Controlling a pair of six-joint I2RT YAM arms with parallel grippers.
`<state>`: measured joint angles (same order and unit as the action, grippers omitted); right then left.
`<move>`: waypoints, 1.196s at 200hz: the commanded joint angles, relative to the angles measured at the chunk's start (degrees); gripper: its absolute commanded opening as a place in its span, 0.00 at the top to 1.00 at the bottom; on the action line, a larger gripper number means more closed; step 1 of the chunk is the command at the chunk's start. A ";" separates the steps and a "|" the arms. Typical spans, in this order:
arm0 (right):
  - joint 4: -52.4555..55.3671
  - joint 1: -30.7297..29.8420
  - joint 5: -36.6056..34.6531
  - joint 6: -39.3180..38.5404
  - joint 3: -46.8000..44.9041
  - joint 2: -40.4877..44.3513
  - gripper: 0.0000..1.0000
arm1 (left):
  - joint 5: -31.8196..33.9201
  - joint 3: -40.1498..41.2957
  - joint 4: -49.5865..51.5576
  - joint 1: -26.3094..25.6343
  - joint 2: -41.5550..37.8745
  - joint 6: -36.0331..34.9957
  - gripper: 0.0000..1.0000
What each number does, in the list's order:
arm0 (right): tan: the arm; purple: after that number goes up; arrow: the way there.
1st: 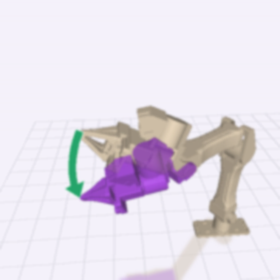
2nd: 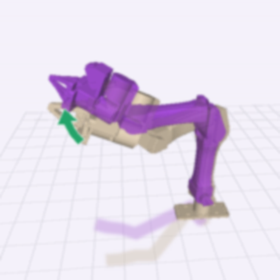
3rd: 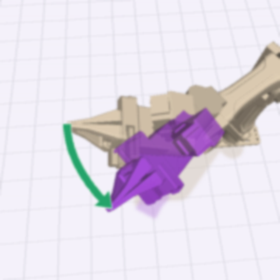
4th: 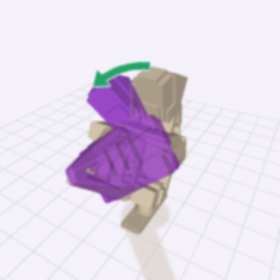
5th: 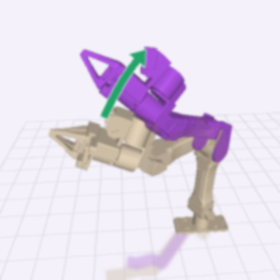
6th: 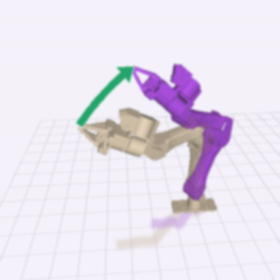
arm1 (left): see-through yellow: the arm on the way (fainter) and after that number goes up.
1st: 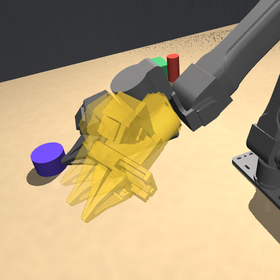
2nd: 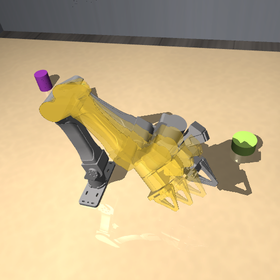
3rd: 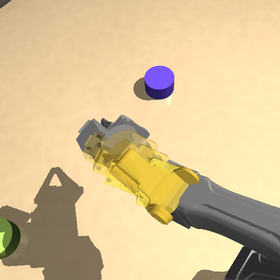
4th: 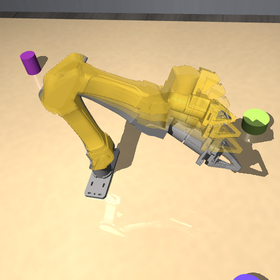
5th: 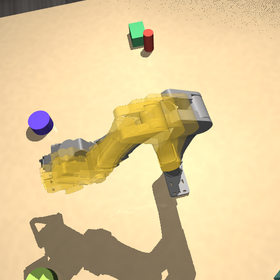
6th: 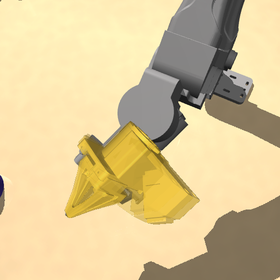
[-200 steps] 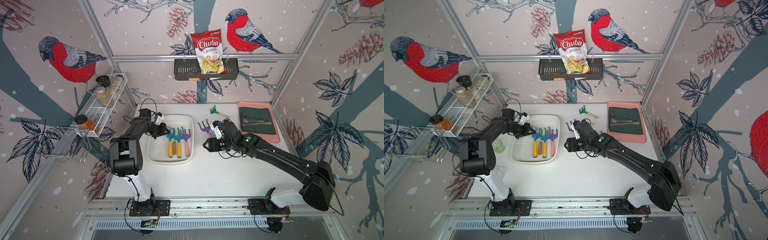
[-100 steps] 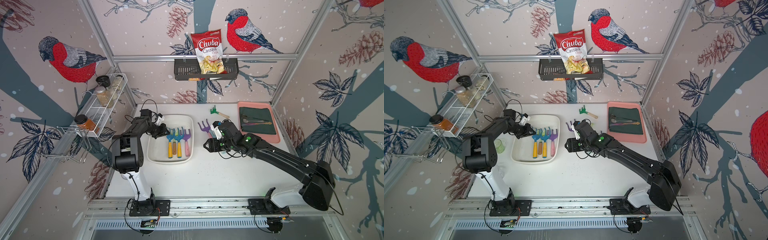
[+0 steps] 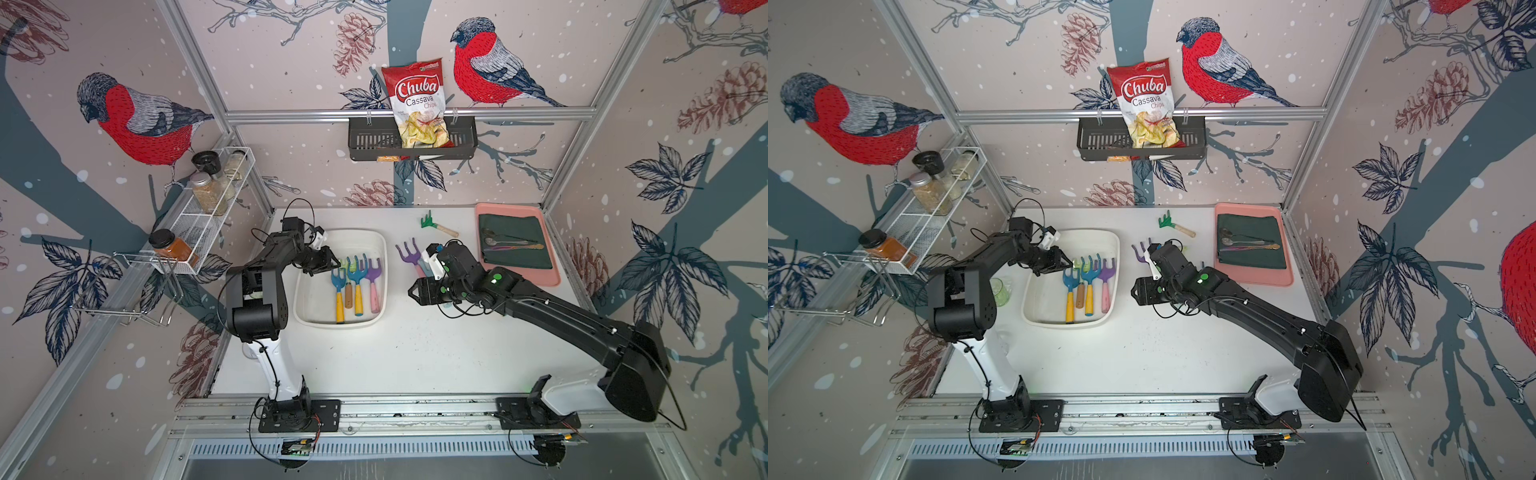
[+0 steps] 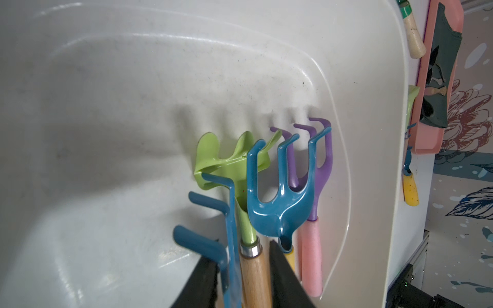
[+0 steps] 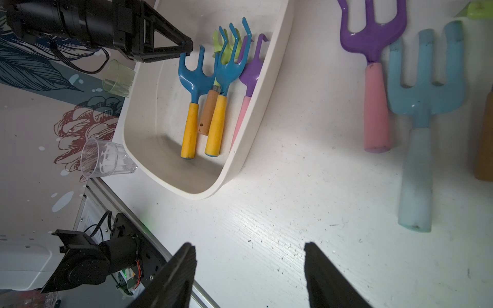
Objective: Put the rake into the storage box
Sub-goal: Place the rake in the storage box, then pick up the rake at the center of the board.
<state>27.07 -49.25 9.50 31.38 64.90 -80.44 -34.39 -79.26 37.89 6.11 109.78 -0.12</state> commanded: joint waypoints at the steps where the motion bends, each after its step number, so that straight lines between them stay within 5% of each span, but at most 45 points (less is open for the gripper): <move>1: 0.13 0.18 -0.97 -0.83 -0.30 0.29 0.32 | 2.04 -0.20 -0.76 0.13 -1.29 0.13 0.57; 25: 0.76 0.60 -1.97 -0.76 -0.31 0.34 0.32 | 3.48 0.06 -1.28 0.18 -2.14 0.90 0.42; 72: 3.79 3.14 -6.88 0.13 -0.24 -0.97 0.32 | 7.70 1.36 -3.73 0.13 -4.03 3.03 0.28; 107: 5.91 5.34 -11.07 -1.14 1.43 -5.28 0.31 | 11.41 2.01 -6.00 0.14 -6.75 5.84 0.25; 239: 5.11 11.41 -14.67 -9.59 4.96 -23.01 0.51 | 4.55 15.77 -15.33 -6.26 -27.10 18.08 0.22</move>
<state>33.04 -38.35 -4.64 23.97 68.71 -101.38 -28.58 -65.58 24.91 0.43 85.25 15.18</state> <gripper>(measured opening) 0.507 0.777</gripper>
